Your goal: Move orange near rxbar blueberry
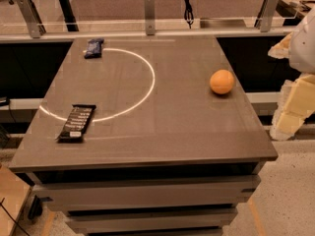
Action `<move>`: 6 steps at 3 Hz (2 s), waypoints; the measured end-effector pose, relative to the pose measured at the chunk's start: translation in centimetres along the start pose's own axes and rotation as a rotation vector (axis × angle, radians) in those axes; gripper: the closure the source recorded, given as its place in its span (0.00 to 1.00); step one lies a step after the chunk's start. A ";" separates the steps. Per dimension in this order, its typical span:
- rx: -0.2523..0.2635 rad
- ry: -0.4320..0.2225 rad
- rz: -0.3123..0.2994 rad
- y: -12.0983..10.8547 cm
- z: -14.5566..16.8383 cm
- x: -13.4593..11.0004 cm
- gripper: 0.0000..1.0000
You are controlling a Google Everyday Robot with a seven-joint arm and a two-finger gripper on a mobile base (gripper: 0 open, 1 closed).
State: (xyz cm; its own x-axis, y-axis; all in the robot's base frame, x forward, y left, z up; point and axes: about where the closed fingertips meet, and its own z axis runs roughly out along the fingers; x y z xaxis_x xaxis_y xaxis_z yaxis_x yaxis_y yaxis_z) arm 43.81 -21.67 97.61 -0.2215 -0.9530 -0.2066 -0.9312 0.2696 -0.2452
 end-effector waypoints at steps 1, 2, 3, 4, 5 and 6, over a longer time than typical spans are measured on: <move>0.000 0.000 0.000 0.0 0.0 0.0 0.00; 0.013 -0.037 -0.005 -0.3 -0.2 -0.2 0.00; 0.019 -0.129 -0.010 -1.2 0.3 -0.4 0.00; 0.027 -0.242 0.011 -3.1 1.7 -0.6 0.00; 0.027 -0.242 0.011 -3.1 1.7 -0.6 0.00; 0.024 -0.297 0.051 -3.4 3.0 -1.1 0.00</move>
Offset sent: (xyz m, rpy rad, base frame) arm 0.0052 0.0001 0.0006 0.0715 -0.0315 0.0267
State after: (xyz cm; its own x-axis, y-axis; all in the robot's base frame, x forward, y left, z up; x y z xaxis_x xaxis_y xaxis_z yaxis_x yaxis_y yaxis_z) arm 48.07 -21.09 95.87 -0.1705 -0.8571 -0.4860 -0.9132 0.3227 -0.2487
